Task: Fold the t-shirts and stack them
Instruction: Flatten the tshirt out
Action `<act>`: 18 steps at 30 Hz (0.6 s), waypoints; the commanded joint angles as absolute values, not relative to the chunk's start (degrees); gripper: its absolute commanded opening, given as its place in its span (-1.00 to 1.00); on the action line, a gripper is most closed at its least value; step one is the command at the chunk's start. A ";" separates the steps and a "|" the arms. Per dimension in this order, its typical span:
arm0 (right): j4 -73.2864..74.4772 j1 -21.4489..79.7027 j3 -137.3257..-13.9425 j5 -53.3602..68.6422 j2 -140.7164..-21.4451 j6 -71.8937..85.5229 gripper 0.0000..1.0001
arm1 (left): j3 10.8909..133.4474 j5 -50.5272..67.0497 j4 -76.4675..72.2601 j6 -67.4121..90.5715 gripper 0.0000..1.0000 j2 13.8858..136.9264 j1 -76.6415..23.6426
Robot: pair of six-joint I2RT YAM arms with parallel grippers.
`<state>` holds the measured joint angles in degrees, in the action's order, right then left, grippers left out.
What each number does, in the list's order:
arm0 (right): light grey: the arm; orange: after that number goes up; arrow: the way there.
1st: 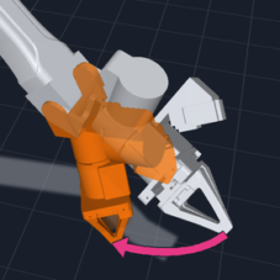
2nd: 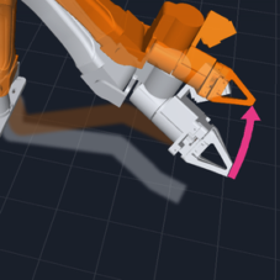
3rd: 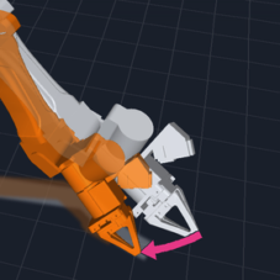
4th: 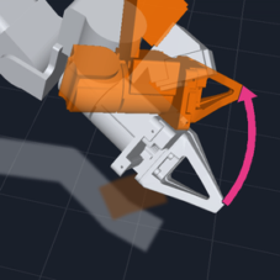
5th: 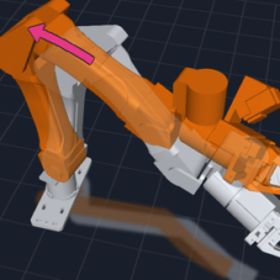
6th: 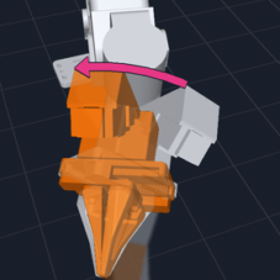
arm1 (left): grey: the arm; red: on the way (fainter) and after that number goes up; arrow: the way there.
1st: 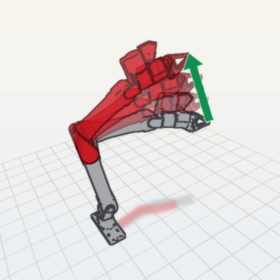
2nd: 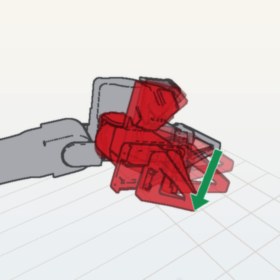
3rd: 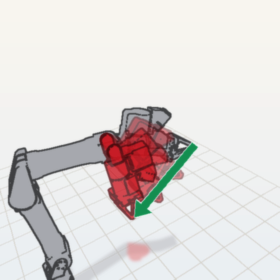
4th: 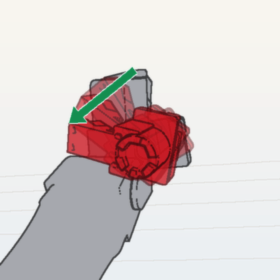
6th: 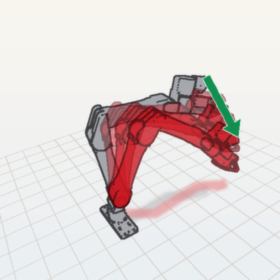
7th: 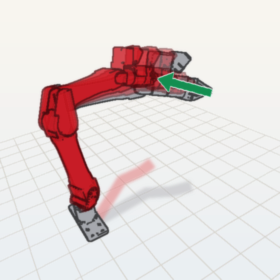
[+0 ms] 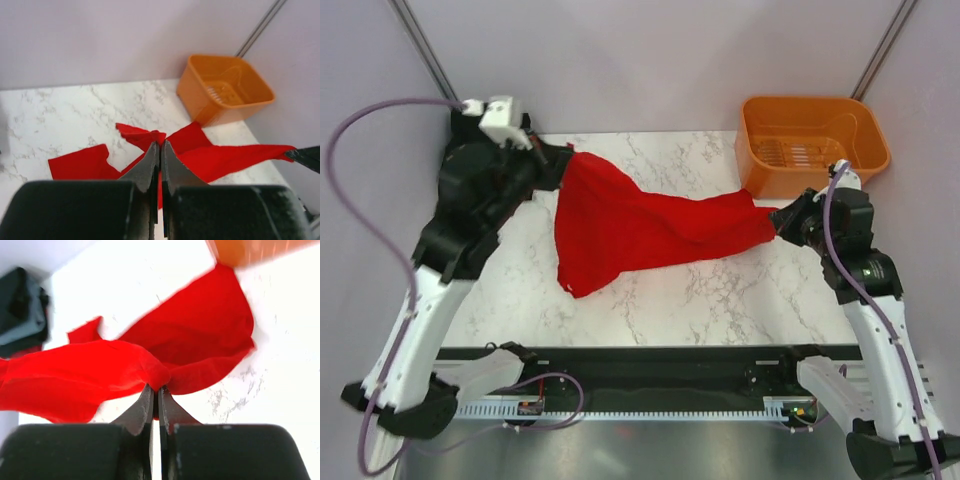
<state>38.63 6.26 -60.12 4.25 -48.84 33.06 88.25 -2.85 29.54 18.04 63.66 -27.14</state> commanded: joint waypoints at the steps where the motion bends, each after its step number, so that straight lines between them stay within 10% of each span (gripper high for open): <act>1: 46.22 6.33 -69.85 2.28 -45.88 29.54 -1.00 | 88.24 -0.28 32.61 16.18 -0.96 54.87 -27.42; 18: 46.06 6.33 -97.64 7.22 -29.09 26.46 -1.00 | 113.00 19.86 31.99 5.98 -0.96 36.83 -26.63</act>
